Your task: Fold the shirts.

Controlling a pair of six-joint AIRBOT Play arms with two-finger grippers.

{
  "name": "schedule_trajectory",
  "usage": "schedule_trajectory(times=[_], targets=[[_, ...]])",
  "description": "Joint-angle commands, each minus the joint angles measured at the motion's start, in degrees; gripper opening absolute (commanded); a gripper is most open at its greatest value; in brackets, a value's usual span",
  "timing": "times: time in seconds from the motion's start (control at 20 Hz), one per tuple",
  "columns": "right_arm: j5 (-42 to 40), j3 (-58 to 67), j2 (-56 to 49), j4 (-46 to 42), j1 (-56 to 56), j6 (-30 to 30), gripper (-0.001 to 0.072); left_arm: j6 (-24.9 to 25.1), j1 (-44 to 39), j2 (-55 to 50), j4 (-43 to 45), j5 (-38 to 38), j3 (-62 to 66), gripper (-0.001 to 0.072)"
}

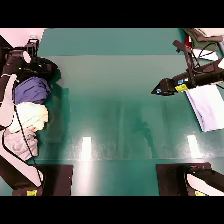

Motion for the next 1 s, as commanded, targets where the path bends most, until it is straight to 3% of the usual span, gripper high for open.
schedule_trajectory(times=[0.0, 0.15, 0.4, 0.5, 0.75, 0.95], targets=[[-1.0, 0.1, 0.2, 0.1, 0.0, 0.0, 0.0022, -0.1, 0.1, 0.0, -4.2, -6.6, 3.1, 0.0025], [-9.3, 0.1, 2.9, 0.1, 0.0, -0.4, 0.0023, 0.7, 0.0, 0.8, -13.1, -15.3, 14.8, 0.0025], [-23.6, 0.1, 11.4, 0.1, -4.2, -0.4, 0.0023, 13.8, -2.8, 16.9, -41.7, -17.3, 19.0, 0.0024], [-26.4, 0.1, 13.9, 0.1, -6.4, -0.4, 0.0022, 15.1, -6.0, 23.8, -48.2, -20.8, 19.0, 0.0025], [-25.3, 0.1, 17.5, 0.1, -9.5, -0.4, 0.0022, 15.1, -17.2, 34.1, -49.9, -24.4, 13.6, 0.0025], [-24.4, 0.1, 19.3, 0.2, -9.4, -0.4, 0.0022, 15.0, -24.4, 33.3, -47.3, -28.2, 2.2, 0.0025]])
